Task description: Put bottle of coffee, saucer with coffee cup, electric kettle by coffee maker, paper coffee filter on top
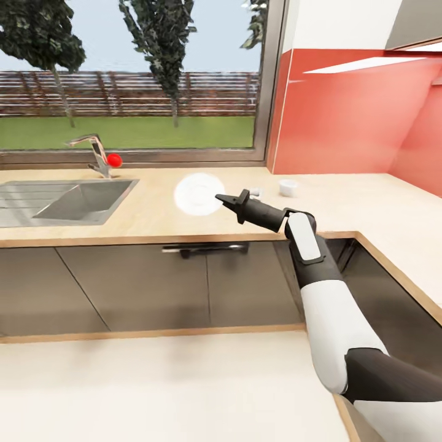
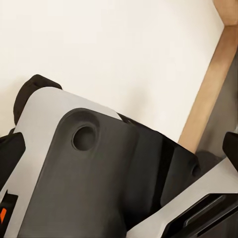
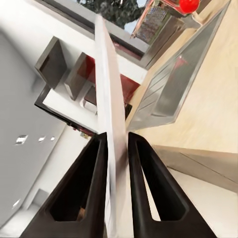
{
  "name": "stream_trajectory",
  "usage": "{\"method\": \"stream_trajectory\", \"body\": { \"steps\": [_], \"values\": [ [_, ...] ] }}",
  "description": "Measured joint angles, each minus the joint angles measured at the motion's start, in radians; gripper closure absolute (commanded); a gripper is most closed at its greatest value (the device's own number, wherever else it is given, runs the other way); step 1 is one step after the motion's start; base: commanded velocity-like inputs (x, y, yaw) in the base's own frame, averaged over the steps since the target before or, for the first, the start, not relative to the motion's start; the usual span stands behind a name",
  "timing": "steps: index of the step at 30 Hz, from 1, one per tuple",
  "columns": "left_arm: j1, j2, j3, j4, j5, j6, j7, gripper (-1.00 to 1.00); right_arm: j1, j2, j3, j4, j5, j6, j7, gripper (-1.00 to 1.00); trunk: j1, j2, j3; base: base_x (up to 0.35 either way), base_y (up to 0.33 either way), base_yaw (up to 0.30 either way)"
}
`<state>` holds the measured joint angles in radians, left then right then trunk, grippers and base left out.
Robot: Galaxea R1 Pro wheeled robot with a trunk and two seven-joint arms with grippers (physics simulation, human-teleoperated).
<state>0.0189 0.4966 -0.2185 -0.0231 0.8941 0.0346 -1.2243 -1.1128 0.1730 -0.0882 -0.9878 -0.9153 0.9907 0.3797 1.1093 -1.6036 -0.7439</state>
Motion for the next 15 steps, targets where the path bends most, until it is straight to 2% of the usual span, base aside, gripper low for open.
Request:
{"method": "stream_trajectory", "body": {
  "steps": [8,15],
  "values": [
    [0.000,0.000,0.000,0.000,0.000,0.000,0.001,-1.00,0.000,0.000,0.002,0.002,0.000,0.000,0.000,1.00,0.000,0.000,0.000,0.027,0.025,0.238],
    [0.000,0.000,0.000,0.001,0.000,0.001,0.001,-1.00,0.005,0.000,0.002,0.006,0.001,-0.002,0.000,1.00,0.000,0.000,0.000,0.204,0.205,0.026]
  ]
}}
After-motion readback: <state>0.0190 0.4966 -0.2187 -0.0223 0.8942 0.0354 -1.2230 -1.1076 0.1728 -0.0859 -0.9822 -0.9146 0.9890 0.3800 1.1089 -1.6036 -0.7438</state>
